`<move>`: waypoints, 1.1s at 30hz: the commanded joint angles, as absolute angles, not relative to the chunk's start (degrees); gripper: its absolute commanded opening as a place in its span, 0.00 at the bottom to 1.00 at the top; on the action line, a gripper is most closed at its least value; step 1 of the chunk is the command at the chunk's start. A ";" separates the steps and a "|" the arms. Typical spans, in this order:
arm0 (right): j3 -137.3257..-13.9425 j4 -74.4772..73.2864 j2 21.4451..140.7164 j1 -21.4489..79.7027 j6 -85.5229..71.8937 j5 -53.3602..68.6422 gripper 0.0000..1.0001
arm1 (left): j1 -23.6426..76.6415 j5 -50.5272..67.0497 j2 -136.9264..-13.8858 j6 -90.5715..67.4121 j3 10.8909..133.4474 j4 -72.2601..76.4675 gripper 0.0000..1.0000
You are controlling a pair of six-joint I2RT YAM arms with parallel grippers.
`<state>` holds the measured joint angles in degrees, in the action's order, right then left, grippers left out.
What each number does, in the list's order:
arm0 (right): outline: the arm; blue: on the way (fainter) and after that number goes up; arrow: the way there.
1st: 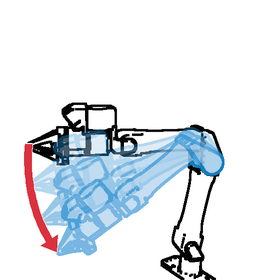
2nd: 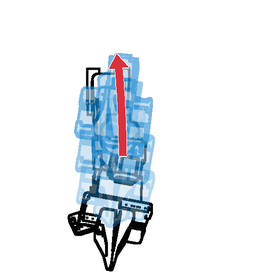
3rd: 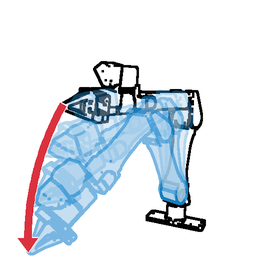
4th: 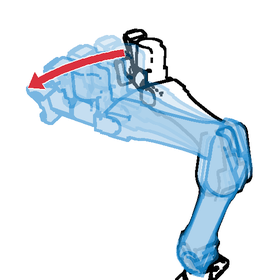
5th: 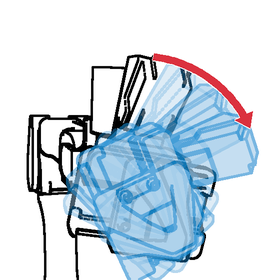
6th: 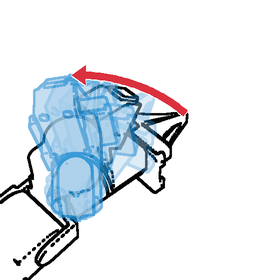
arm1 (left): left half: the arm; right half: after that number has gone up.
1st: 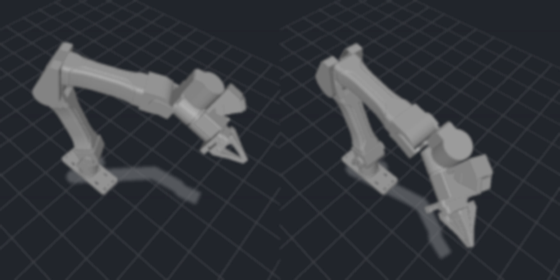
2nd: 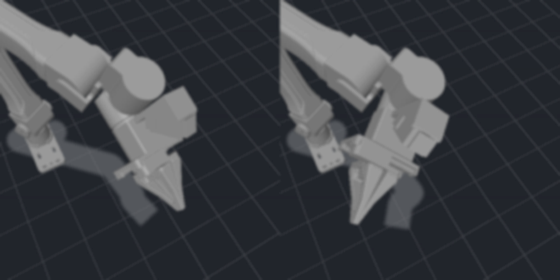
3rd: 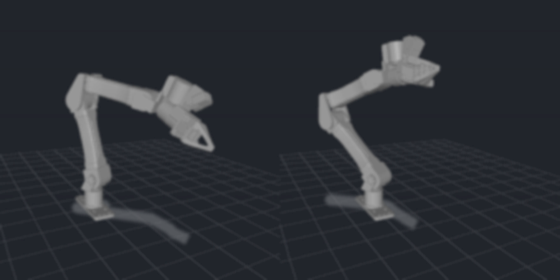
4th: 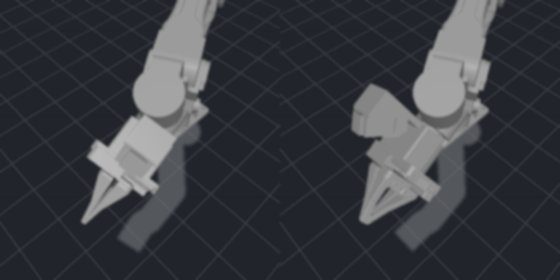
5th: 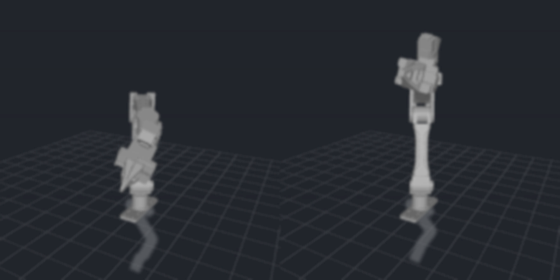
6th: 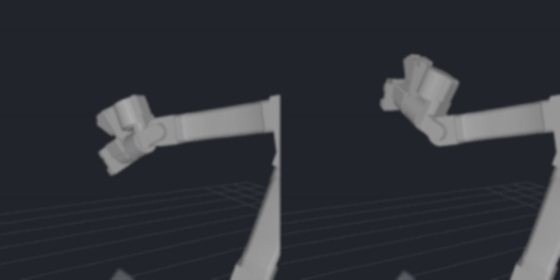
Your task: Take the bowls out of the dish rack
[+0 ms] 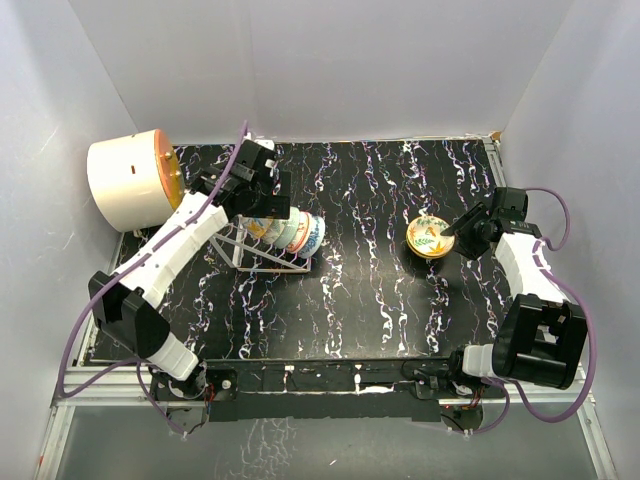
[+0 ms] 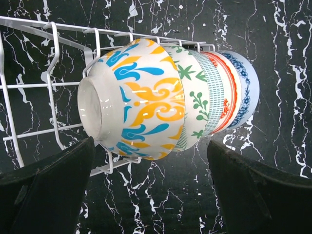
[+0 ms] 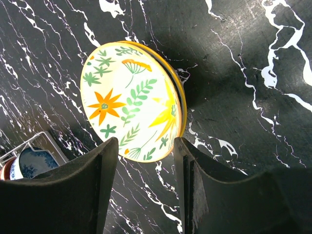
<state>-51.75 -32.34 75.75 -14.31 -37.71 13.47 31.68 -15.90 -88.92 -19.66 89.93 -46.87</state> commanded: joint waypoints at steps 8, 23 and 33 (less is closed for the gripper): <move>-52.64 -28.58 75.83 -14.41 -37.24 13.89 0.51 | 31.85 -18.61 -90.41 -17.78 90.00 -49.13 0.93; -52.54 -28.31 76.17 -14.41 -37.18 14.19 0.51 | 31.84 -18.37 -92.11 -15.17 89.64 -46.73 0.88; -52.68 -27.87 76.94 -14.41 -37.05 14.66 0.51 | 31.85 -19.49 -93.28 -14.14 90.60 -46.07 0.85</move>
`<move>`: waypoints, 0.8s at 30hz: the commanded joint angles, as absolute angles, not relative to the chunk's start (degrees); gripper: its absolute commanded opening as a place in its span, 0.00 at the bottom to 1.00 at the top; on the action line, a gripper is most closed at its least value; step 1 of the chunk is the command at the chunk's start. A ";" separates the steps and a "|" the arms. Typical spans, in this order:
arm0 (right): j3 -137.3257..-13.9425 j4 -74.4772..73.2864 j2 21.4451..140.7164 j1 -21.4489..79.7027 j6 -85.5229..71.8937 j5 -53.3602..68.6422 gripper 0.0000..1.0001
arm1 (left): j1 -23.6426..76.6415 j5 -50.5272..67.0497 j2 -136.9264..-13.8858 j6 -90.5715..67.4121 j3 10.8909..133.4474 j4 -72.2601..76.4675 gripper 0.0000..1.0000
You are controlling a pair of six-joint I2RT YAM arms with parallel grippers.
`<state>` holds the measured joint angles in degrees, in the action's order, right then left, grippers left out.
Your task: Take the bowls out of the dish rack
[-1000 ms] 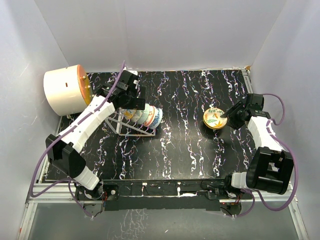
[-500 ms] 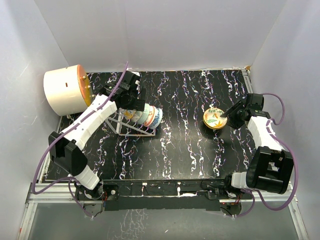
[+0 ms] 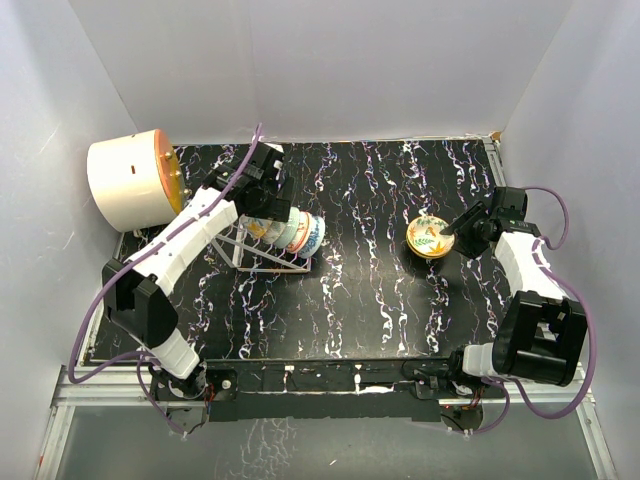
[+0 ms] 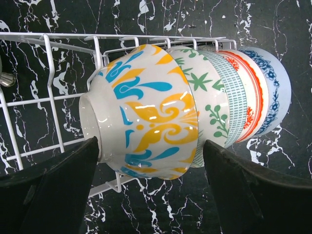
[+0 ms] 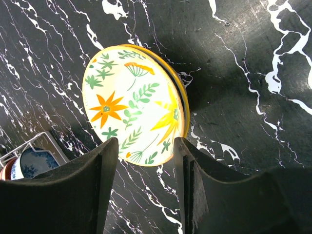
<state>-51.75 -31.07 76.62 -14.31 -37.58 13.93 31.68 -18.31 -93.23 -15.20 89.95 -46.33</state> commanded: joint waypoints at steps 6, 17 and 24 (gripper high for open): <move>-52.75 -27.77 77.43 -14.41 -37.05 14.75 0.51 | 31.86 -19.51 -93.88 -13.97 91.37 -46.14 0.75; -52.70 -27.44 78.22 -14.41 -36.89 15.02 0.51 | 31.92 -20.68 -93.89 -13.63 93.86 -47.90 0.59; -52.22 -27.19 78.35 -14.41 -36.87 15.29 0.51 | 31.95 -21.16 -94.12 -13.14 96.01 -48.69 0.42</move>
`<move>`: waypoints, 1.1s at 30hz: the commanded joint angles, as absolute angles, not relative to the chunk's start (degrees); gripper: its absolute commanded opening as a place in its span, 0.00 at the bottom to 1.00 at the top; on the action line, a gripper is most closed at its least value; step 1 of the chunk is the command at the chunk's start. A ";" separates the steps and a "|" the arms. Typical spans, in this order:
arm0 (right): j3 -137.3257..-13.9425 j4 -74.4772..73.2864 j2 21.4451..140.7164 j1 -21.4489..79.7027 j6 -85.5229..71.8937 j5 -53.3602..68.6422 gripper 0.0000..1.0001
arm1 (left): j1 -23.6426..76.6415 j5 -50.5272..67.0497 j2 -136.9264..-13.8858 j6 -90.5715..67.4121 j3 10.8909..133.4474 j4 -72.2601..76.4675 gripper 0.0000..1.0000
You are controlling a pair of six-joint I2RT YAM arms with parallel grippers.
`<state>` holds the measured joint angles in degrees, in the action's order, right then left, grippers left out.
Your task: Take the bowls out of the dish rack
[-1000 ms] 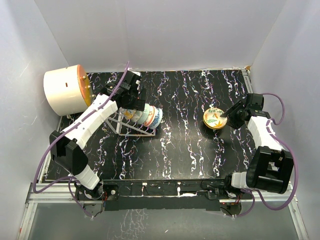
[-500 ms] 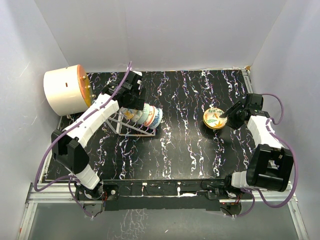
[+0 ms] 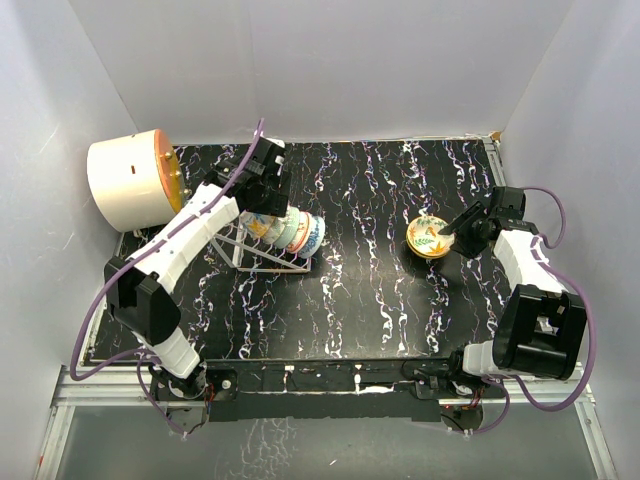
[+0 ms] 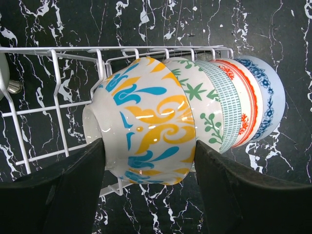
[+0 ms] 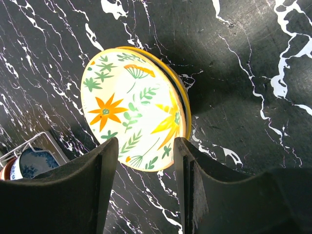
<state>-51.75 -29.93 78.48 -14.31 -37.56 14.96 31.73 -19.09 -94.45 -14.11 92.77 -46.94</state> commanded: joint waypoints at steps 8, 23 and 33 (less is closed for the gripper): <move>-52.12 -27.08 78.40 -14.41 -36.88 15.73 0.51 | 31.98 -21.46 -94.13 -12.72 98.12 -49.52 0.29; -53.18 -27.39 78.53 -14.41 -36.77 16.69 0.52 | 32.85 -24.70 -94.05 -12.00 103.22 -51.96 0.27; -55.81 -28.65 77.76 -14.33 -37.69 17.84 0.52 | 32.98 -20.82 -94.03 -14.21 109.85 -53.42 0.25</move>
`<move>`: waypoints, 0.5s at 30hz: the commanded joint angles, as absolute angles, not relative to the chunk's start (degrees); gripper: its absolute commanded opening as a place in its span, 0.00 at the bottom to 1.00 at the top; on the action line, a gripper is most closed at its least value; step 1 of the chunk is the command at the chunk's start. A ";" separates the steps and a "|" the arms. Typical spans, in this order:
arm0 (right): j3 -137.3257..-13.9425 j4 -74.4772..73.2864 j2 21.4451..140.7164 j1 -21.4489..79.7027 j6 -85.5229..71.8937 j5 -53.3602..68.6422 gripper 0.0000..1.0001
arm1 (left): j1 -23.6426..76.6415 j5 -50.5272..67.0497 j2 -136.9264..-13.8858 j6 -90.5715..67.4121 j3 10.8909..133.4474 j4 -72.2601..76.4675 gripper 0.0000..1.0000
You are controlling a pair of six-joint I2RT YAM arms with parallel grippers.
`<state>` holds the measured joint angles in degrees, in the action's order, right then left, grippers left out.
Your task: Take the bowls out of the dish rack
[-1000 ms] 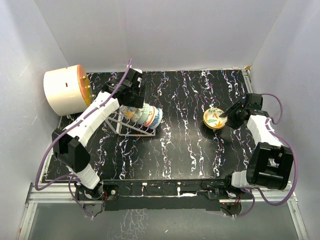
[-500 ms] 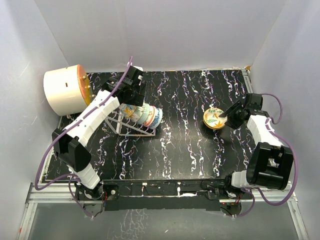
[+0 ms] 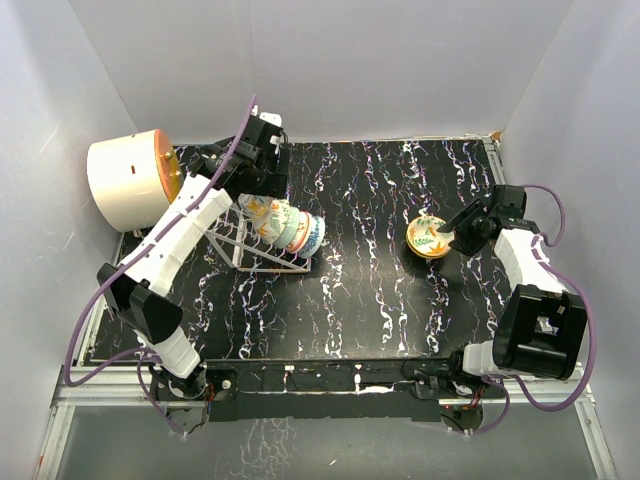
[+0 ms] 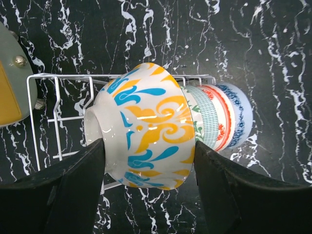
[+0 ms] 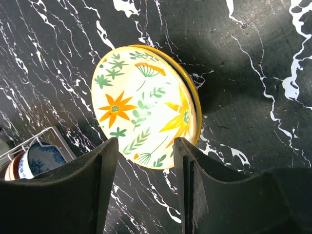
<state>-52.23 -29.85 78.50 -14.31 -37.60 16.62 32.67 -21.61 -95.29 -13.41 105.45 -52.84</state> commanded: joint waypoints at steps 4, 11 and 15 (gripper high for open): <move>-57.39 -28.46 77.50 -13.64 -36.38 19.03 0.52 | 33.01 -17.04 -93.05 -14.78 110.98 -51.71 0.25; -62.68 -27.69 76.14 -10.04 -31.73 19.78 0.56 | 32.98 -8.16 -91.63 -16.47 111.63 -47.31 0.25; -63.54 -24.43 75.54 -8.39 -31.31 24.20 0.57 | 32.96 -3.50 -91.43 -18.12 111.36 -45.27 0.25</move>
<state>-60.47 -29.39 78.26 -9.91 -33.54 19.70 32.75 -9.58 -95.15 -16.34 108.77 -49.52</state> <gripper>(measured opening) 0.565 0.650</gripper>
